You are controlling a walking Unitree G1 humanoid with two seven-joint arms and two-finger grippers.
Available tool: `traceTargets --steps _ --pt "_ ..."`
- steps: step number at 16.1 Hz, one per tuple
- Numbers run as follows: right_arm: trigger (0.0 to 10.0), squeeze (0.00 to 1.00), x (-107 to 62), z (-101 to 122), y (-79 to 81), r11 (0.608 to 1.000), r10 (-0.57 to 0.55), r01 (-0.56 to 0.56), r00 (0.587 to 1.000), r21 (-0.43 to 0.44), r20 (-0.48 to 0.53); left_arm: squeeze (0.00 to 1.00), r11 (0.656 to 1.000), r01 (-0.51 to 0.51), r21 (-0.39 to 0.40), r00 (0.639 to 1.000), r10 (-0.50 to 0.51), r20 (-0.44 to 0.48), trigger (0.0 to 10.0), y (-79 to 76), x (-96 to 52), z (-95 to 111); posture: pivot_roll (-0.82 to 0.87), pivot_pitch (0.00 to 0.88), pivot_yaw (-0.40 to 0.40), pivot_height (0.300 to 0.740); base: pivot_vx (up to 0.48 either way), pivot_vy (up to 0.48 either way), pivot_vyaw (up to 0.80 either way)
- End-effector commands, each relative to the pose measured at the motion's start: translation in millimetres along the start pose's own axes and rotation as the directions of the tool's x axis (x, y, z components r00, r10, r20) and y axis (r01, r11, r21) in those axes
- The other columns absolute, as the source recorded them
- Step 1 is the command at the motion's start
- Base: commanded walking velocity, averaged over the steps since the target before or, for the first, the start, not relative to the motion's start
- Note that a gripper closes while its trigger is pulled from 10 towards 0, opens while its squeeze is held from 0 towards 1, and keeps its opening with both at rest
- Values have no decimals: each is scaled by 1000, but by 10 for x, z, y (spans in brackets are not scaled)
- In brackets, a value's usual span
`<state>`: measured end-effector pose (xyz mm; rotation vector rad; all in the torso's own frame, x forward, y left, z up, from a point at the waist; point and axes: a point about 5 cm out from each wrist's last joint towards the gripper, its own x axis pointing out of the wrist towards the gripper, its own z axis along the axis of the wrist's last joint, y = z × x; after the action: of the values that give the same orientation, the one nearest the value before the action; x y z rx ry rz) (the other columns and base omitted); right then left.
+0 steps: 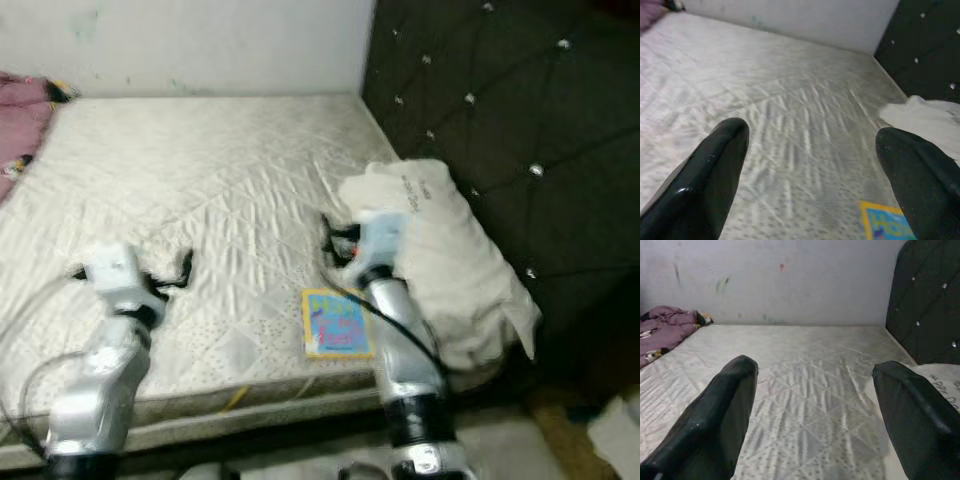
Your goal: Clean up the room
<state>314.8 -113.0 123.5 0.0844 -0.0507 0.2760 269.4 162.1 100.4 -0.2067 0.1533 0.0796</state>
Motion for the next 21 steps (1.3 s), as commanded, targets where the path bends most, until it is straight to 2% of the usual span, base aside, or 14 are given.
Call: traceTargets --steps 1,10,17,21 --pt "10000 0 2 25 -87 999 -13 13 1000 -31 -3 0 1000 19 -14 1000 -19 0 10000 -90 21 13 15 0 -9 740 0 480 0" --pt "10000 0 -3 -4 -109 1000 -19 19 1000 3 -22 0 999 23 -34 1000 -23 1 10000 -110 24 13 10 0 -19 740 0 480 0" --pt "10000 0 -6 -4 -106 999 1 -2 1000 -34 -26 0 999 17 -42 1000 -17 -1 10000 -99 14 8 5 2 -19 740 0 480 0" --pt "10000 0 -43 -23 -119 999 1 -2 1000 -48 -31 0 999 24 -43 1000 -24 -4 10000 -121 10 -4 -1 0 -9 740 0 480 584"
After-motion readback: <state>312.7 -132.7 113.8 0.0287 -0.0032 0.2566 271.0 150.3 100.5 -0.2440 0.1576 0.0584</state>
